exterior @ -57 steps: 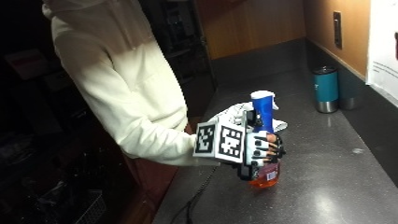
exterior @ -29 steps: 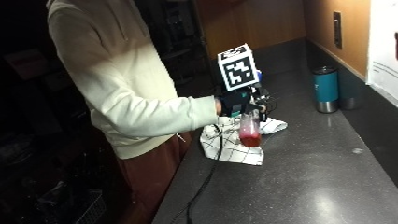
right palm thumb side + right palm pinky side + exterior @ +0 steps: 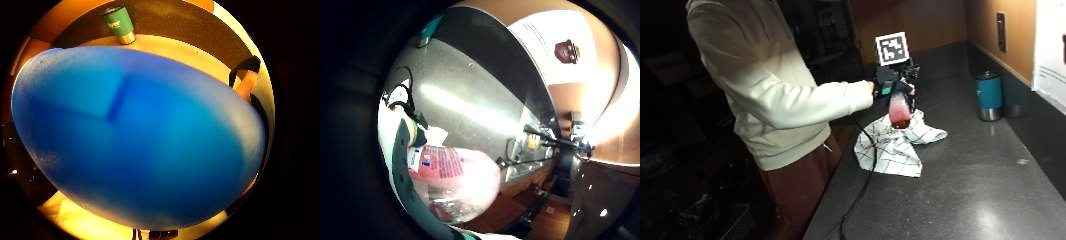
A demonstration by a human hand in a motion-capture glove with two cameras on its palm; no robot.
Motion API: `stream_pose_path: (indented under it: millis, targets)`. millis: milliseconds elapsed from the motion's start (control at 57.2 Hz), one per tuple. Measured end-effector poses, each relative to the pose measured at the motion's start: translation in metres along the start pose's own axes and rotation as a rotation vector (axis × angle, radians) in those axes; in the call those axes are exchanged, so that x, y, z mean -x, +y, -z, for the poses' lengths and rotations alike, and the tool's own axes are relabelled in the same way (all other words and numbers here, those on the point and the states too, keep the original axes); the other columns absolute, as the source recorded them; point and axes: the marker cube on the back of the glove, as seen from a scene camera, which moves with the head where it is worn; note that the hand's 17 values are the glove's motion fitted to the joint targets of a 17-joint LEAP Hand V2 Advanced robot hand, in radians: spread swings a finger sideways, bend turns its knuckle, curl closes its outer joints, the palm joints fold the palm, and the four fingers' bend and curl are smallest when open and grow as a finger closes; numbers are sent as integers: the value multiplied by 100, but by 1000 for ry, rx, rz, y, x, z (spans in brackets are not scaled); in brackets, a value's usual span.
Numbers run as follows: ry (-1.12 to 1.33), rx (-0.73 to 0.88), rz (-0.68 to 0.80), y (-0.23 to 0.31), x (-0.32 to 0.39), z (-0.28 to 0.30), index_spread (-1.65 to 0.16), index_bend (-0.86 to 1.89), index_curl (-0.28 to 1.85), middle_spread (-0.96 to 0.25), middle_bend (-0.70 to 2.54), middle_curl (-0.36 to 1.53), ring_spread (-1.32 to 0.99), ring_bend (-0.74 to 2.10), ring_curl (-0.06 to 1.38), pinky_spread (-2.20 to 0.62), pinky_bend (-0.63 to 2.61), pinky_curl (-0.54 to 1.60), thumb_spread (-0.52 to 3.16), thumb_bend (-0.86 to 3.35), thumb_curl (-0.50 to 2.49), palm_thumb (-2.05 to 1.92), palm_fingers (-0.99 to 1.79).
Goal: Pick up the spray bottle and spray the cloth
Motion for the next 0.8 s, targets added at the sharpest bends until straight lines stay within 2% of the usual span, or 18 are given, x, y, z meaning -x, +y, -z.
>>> stream_pose_path:
  millis: [367,664,804]
  targets:
    - [10,10,68,6,31,-3,-22,18,46,-14,38,45,-20,52,41,-20,43,39,32,-4,67,89,130]
    - [-12,-5,45,8,24,-7,-22,18,46,-14,38,45,-20,52,41,-20,43,39,32,-4,68,89,130]
    - [-119,-77,57,13,29,6,-22,18,46,-14,38,45,-20,52,41,-20,43,39,32,-4,68,89,130]
